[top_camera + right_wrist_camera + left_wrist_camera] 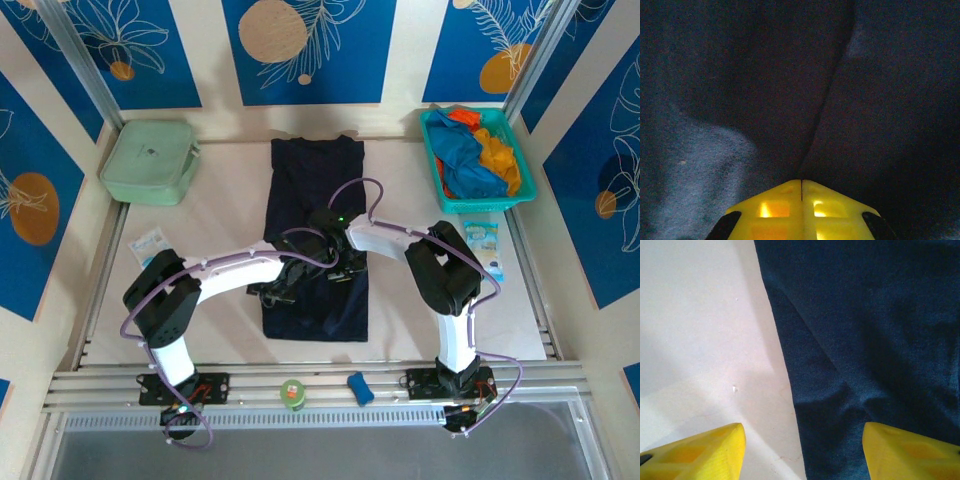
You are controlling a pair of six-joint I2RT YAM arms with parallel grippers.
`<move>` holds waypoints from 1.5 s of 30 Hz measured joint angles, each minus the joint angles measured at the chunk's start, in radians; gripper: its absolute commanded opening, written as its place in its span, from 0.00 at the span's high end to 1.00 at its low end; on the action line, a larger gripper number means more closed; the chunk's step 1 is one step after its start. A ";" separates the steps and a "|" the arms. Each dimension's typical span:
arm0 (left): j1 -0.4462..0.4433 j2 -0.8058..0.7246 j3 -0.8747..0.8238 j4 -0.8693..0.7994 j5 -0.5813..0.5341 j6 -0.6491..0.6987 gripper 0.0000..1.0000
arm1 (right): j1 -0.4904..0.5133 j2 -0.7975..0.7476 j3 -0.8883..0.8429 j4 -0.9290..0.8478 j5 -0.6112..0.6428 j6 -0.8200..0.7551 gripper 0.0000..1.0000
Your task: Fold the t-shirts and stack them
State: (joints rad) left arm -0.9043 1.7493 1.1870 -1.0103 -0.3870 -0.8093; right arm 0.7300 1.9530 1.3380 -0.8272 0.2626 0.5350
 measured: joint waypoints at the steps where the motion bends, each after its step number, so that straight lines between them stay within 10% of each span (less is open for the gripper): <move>1: 0.000 0.000 0.000 0.000 0.000 0.000 0.36 | 0.002 0.000 0.001 0.000 0.000 0.000 1.00; 17: 0.000 -0.069 0.002 -0.024 -0.064 0.017 0.26 | 0.014 -0.008 0.000 0.056 -0.120 -0.008 1.00; 26: 0.000 -0.185 0.100 0.043 -0.192 0.180 0.01 | -0.020 -0.107 0.000 0.045 -0.136 -0.064 0.64; 39: 0.008 -0.408 0.068 0.538 -0.241 0.880 0.00 | -0.243 -0.943 -0.180 0.165 -0.131 -0.430 0.35; 45: 0.046 -0.757 -0.318 1.074 0.048 1.418 0.00 | -0.240 -1.178 -0.343 0.219 -0.225 -0.668 0.13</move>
State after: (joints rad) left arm -0.8585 0.9924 0.8692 0.0635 -0.3389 0.6083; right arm 0.4900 0.7753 0.9951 -0.6079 0.0376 -0.1329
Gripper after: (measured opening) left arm 0.994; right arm 0.857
